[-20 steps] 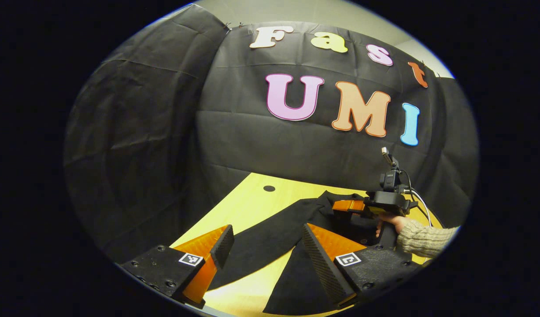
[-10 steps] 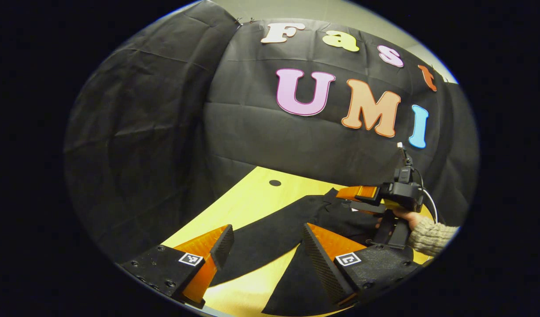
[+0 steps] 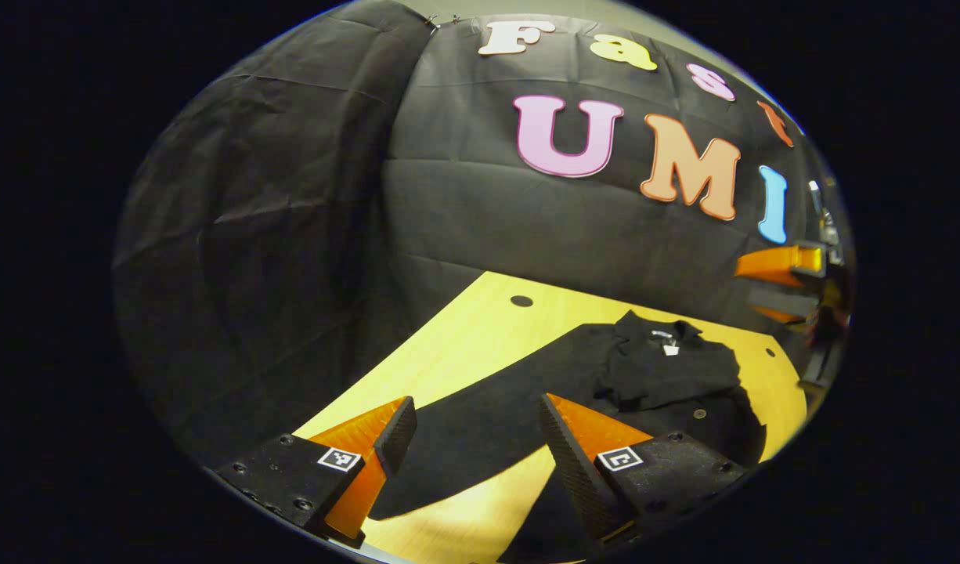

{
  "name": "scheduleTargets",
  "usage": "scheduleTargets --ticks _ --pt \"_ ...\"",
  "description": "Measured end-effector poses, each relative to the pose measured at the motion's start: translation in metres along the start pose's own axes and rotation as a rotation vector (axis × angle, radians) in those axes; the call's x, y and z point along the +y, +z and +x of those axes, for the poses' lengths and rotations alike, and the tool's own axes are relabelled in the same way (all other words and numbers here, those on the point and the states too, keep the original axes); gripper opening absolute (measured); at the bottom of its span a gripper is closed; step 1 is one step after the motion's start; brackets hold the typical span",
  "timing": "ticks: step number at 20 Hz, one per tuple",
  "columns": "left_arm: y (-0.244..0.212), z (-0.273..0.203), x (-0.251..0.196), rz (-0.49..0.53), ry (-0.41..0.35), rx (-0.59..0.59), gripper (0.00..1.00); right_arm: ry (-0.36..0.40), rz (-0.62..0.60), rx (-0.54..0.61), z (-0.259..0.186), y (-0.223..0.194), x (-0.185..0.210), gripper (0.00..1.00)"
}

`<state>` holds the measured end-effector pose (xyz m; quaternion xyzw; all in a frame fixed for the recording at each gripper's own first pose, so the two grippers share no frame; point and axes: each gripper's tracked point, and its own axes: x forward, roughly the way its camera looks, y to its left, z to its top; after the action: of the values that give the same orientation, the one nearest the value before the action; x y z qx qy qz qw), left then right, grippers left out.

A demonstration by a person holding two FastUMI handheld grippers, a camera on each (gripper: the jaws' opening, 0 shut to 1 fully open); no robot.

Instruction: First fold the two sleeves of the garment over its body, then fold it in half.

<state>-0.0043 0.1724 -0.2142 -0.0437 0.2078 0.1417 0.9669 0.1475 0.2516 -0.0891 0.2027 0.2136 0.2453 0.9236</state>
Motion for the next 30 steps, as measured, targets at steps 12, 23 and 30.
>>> scheduleTargets --ticks 12,23,30 --pt "-0.091 0.01 0.057 0.08 0.18 0.216 0.95 -0.315 -0.036 -0.24 -0.177 0.048 -0.092 0.97" --pt "-0.127 0.008 0.076 0.04 0.253 0.288 0.89 -0.41 -0.053 -0.31 -0.224 0.069 -0.134 0.97" --pt "-0.132 0.009 0.077 -0.041 0.247 0.267 0.95 -0.41 -0.056 -0.284 -0.224 0.06 -0.136 0.97"
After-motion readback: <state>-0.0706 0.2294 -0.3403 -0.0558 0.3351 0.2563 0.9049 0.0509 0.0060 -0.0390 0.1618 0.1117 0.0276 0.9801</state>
